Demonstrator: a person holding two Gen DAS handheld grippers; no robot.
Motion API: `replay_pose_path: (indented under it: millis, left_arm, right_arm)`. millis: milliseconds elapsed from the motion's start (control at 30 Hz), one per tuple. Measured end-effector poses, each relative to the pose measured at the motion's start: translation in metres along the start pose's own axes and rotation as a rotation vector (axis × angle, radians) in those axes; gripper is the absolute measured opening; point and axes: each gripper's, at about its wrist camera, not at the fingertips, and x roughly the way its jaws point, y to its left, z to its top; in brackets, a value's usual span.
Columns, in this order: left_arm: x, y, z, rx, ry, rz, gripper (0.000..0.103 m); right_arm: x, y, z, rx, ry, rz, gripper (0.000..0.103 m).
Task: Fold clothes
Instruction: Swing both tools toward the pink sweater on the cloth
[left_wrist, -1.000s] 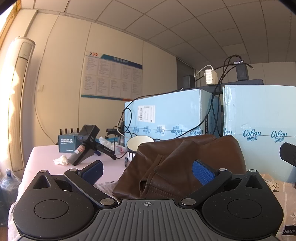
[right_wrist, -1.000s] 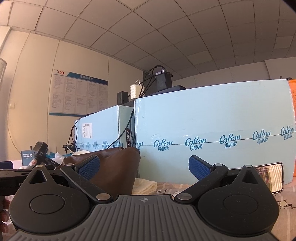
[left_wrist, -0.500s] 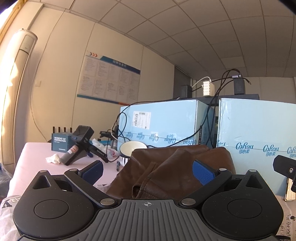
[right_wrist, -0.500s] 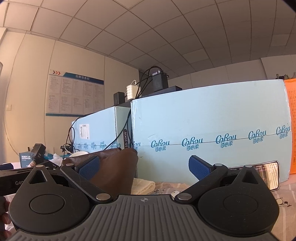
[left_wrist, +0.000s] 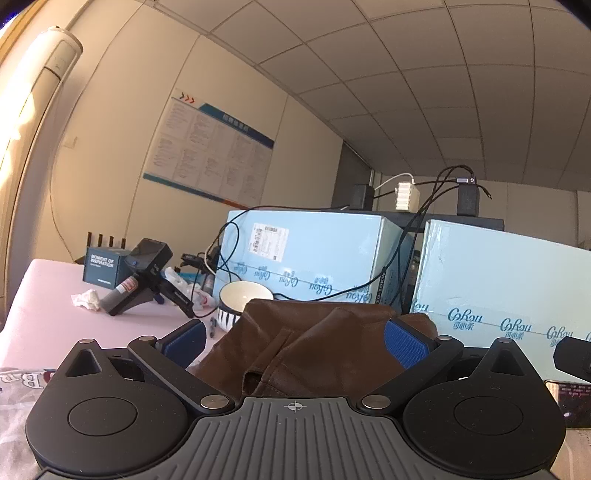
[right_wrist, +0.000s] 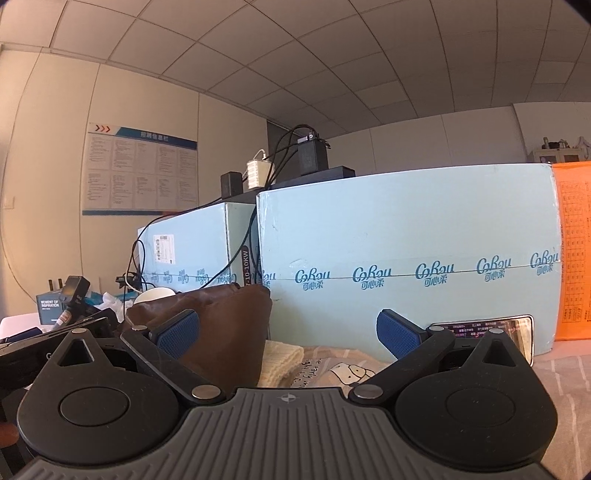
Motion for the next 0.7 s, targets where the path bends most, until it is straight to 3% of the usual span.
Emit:
replay_pose_path:
  millis: [200,400,700]
  left_arm:
    - [-0.009,-0.002,0.008,-0.031,-0.032,-0.071,0.103]
    - [-0.020,-0.005,0.017,-0.054,-0.053,-0.190,0.103]
    - [-0.038,-0.032,0.024,-0.023,-0.051,-0.280,0.103]
  right_arm:
    - [-0.019,0.001,0.008,-0.009,-0.016,-0.051,0.103]
    - [-0.039,0.001,0.016,-0.017,-0.031,-0.103,0.103]
    - [-0.063,-0.013,0.025,-0.025,-0.034,-0.182,0.103]
